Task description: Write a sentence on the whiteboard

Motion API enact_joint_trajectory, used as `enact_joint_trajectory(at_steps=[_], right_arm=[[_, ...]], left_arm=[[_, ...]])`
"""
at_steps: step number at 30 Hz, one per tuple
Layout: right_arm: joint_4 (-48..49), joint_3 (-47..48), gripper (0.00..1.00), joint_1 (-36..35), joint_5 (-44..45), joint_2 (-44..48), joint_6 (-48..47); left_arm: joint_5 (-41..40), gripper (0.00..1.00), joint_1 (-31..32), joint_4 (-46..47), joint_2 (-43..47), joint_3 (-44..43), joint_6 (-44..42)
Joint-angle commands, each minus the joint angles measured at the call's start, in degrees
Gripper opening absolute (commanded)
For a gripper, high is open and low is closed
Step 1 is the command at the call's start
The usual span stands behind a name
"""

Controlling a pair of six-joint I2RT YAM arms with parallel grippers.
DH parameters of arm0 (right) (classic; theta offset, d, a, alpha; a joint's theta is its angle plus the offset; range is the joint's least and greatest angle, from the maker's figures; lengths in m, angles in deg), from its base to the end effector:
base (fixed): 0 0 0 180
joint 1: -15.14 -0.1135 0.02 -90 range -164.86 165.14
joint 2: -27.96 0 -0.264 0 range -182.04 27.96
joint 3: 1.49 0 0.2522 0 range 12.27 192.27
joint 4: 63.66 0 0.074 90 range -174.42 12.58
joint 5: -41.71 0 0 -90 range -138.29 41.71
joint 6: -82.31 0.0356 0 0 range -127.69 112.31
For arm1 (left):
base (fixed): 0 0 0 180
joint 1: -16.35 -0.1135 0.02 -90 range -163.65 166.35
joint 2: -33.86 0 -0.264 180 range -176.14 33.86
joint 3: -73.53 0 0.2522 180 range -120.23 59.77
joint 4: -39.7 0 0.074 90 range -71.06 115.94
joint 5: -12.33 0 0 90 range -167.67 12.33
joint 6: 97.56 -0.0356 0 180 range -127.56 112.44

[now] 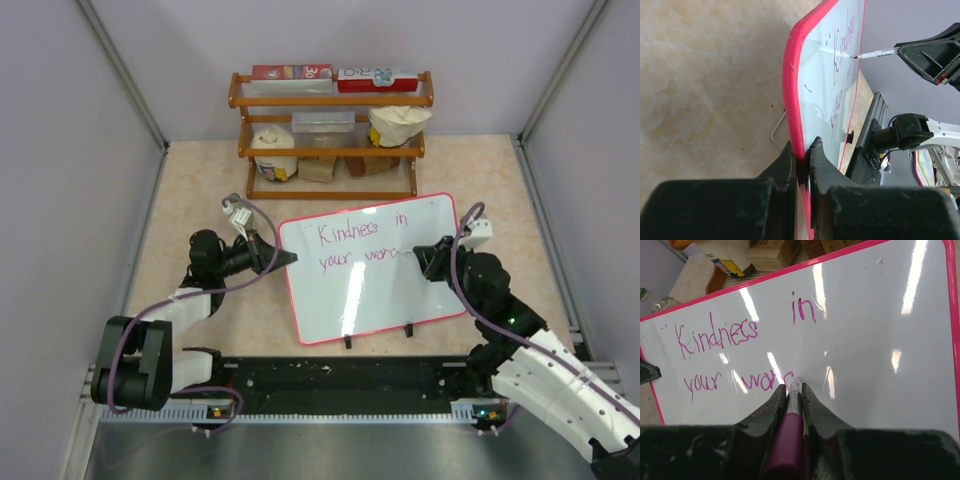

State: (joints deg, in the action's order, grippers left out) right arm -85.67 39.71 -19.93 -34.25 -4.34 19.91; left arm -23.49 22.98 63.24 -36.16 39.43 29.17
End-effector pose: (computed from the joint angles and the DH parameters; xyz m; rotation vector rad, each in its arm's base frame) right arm 0.1291 0.0801 0.2690 0.0590 1.8271 0.5598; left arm 0.2218 -0.0548 0.1933 0.2430 1.8934 -1.3636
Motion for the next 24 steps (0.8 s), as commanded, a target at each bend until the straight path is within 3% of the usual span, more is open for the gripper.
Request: enact_joint_trajectory(at_steps=[1, 24], right_arm=[[3.1, 3.7, 0.0, 0.5, 2.0, 0.7, -1.3], [6.7, 4.3, 0.0, 1.6, 0.4, -5.9, -2.4]], left_arm=[[-8.2, 0.0, 0.5, -1.2, -1.0, 1.2, -11.5], [-8.2, 0.0, 0.6, -1.2, -1.0, 1.2, -11.6]])
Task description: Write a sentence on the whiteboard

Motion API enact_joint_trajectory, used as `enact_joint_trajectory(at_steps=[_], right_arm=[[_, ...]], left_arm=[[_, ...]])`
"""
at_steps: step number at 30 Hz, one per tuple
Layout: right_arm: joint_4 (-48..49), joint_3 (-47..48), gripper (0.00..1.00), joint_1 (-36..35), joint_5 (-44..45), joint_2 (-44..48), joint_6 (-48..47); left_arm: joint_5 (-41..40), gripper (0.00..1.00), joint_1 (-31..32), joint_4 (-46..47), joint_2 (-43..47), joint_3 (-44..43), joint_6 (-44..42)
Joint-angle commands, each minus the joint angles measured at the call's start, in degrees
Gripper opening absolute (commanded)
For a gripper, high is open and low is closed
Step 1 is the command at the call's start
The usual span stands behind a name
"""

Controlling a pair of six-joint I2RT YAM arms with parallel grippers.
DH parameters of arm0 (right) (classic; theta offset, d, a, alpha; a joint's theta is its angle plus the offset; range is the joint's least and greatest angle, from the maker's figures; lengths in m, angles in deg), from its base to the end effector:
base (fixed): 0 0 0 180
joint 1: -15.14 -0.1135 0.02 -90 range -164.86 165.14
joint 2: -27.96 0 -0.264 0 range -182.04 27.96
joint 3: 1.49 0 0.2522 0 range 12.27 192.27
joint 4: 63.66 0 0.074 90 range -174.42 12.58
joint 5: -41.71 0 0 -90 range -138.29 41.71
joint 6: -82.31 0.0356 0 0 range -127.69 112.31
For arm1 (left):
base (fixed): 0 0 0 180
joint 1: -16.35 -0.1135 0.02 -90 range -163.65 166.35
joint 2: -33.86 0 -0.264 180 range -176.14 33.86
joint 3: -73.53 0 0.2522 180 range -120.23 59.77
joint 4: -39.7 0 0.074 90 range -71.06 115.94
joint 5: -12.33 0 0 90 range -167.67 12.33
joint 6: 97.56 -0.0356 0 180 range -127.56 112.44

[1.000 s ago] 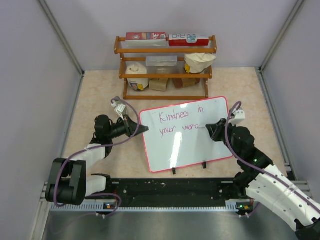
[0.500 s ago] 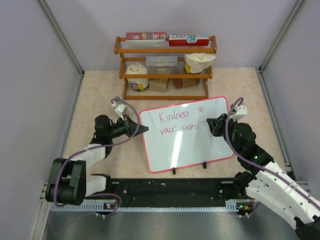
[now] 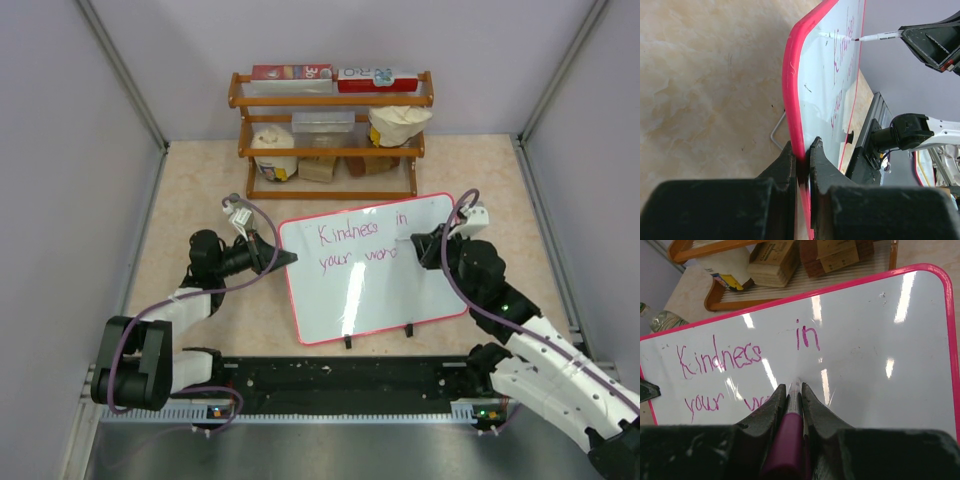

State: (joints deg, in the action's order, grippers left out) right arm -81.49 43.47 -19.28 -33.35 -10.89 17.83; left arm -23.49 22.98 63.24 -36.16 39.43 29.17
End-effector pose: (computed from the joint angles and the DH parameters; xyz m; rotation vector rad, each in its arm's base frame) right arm 0.1465 0.0893 0.2839 0.0515 1.7977 0.5239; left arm 0.2218 -0.0548 0.1933 0.2430 1.8934 -1.3636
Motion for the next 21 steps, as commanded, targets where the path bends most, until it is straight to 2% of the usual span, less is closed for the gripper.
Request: enact_joint_trajectory(at_steps=[1, 21], right_arm=[[2.2, 0.3, 0.0, 0.9, -0.6, 1.3, -0.1], [-2.8, -4.0, 0.0, 1.1, -2.7, 4.6, 1.4]], left_arm=[[-8.2, 0.0, 0.5, -1.1, -1.0, 1.2, -11.6], [-8.0, 0.0, 0.5, -1.1, -1.1, 1.1, -11.6]])
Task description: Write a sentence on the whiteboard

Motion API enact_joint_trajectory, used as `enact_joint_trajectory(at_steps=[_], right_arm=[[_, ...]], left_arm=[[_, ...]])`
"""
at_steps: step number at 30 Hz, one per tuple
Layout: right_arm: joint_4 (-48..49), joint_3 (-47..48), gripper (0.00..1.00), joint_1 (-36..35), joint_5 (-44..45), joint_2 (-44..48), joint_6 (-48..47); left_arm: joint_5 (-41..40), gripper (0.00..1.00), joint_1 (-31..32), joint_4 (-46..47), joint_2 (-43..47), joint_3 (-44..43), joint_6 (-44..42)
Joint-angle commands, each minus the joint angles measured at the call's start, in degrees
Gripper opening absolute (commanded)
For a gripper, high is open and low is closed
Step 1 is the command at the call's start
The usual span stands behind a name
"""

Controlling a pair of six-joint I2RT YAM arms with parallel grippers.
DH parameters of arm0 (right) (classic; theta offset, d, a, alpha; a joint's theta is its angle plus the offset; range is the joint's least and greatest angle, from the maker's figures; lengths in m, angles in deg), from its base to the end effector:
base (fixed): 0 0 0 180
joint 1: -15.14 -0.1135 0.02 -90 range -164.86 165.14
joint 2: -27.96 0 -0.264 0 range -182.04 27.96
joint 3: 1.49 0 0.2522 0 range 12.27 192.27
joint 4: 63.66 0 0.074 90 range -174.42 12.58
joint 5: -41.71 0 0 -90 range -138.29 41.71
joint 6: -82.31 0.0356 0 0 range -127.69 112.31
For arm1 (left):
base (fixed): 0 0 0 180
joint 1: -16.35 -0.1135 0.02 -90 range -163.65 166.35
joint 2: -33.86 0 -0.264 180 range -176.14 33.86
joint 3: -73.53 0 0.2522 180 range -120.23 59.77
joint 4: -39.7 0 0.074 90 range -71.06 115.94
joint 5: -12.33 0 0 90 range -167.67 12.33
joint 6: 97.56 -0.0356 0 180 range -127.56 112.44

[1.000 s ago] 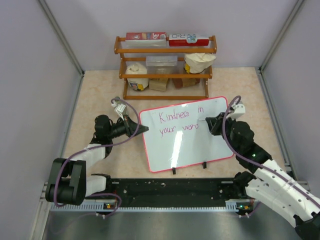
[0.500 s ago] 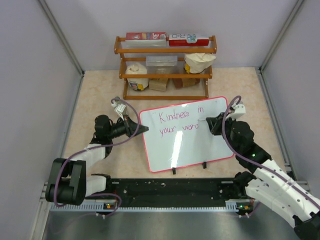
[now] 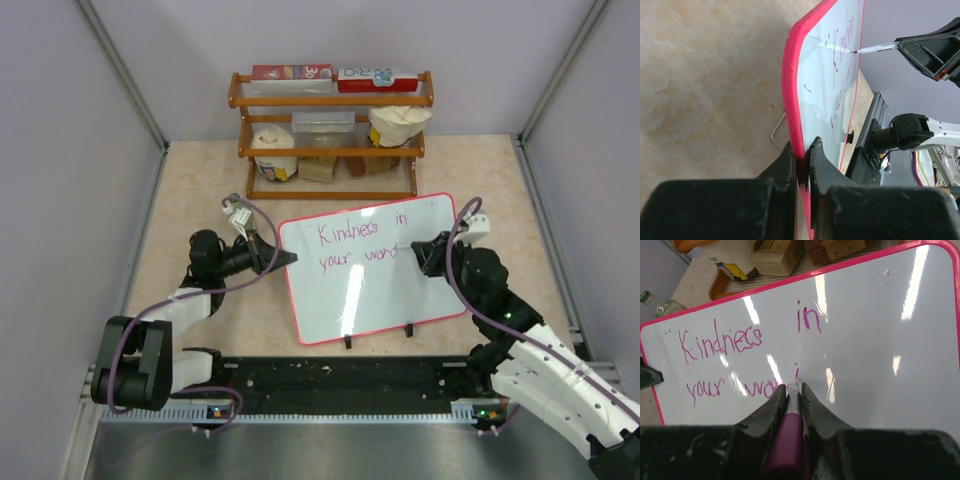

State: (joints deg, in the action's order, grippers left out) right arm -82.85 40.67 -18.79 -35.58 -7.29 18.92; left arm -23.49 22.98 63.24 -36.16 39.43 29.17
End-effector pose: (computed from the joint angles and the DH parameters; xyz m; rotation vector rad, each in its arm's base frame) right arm 0.1380 0.0834 0.2731 0.0465 1.8141 0.5603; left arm 0.2218 -0.0548 0.1933 0.2430 1.8934 -1.3636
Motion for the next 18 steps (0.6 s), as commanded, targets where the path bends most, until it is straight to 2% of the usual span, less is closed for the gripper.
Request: enact_joint_trajectory(at_steps=[1, 18], right_arm=[[-1.6, -1.3, 0.0, 0.5, -0.6, 1.1, 0.4], [-4.4, -2.7, 0.0, 0.6, -0.8, 3.4, 0.8]], left_arm=[[-8.1, 0.0, 0.5, -1.2, -1.0, 1.1, -11.6], [-8.0, 0.0, 0.5, -1.0, -1.1, 1.1, -11.6]])
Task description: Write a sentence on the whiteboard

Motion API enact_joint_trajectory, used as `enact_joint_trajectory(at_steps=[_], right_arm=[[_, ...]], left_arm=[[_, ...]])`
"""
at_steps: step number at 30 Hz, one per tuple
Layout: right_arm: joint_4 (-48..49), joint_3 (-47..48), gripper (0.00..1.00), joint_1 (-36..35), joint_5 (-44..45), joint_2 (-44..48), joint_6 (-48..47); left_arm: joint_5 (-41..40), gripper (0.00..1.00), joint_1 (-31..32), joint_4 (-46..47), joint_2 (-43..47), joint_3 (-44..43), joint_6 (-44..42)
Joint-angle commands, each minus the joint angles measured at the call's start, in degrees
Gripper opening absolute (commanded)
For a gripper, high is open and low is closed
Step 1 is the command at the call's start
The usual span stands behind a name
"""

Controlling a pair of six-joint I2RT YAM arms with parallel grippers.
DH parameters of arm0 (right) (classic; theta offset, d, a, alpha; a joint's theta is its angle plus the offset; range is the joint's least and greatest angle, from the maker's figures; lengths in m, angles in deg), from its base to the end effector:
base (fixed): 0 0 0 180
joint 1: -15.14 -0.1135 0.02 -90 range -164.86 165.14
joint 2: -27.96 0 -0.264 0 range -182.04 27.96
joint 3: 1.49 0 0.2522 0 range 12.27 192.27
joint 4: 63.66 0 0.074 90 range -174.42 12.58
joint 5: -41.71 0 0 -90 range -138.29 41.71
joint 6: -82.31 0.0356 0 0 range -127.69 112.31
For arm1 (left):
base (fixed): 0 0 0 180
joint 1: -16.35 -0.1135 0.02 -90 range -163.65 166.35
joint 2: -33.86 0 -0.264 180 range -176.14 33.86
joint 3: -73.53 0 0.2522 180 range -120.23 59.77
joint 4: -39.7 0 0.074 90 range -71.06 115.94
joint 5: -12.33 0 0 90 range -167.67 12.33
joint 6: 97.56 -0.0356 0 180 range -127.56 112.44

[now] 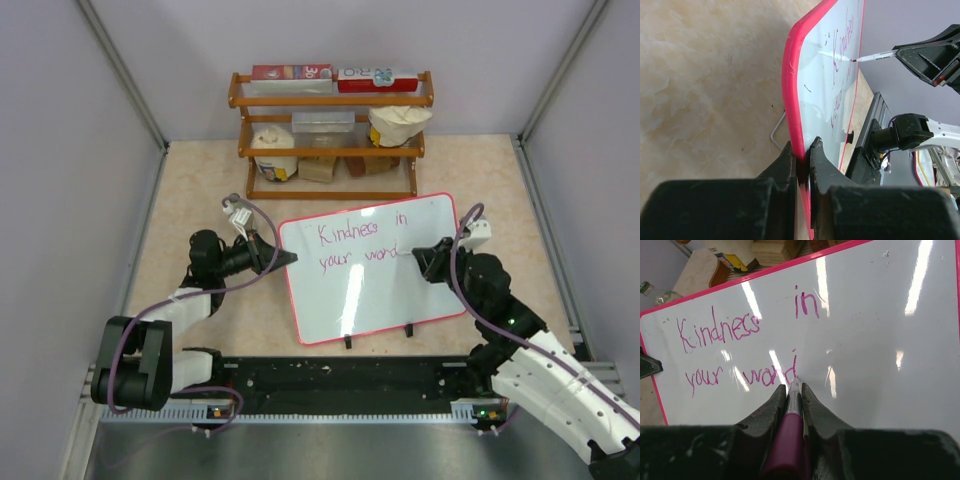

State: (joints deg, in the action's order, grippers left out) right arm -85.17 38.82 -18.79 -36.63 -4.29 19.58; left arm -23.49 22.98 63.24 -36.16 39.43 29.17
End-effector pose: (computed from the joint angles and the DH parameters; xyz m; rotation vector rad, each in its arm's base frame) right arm 0.1304 0.0791 0.2644 0.0409 1.8379 0.5749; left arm 0.2218 -0.0548 0.1933 0.2430 1.8934 -1.3636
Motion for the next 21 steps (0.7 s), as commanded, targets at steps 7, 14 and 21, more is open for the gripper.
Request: enact_joint_trajectory(at_steps=[7, 14, 21], right_arm=[[-3.1, -0.8, 0.0, 0.6, 0.6, 1.3, 0.0], [-3.1, 0.5, 0.0, 0.5, 1.7, 1.1, -0.4], [-1.3, 3.0, 0.0, 0.5, 1.8, -0.2, -0.8]], left_arm=[[-7.9, 0.0, 0.5, -1.1, -1.0, 1.1, -11.6], [-8.0, 0.0, 0.5, -1.2, -1.0, 1.1, -11.6], [-8.1, 0.0, 0.5, -1.1, -1.0, 1.2, -11.6]])
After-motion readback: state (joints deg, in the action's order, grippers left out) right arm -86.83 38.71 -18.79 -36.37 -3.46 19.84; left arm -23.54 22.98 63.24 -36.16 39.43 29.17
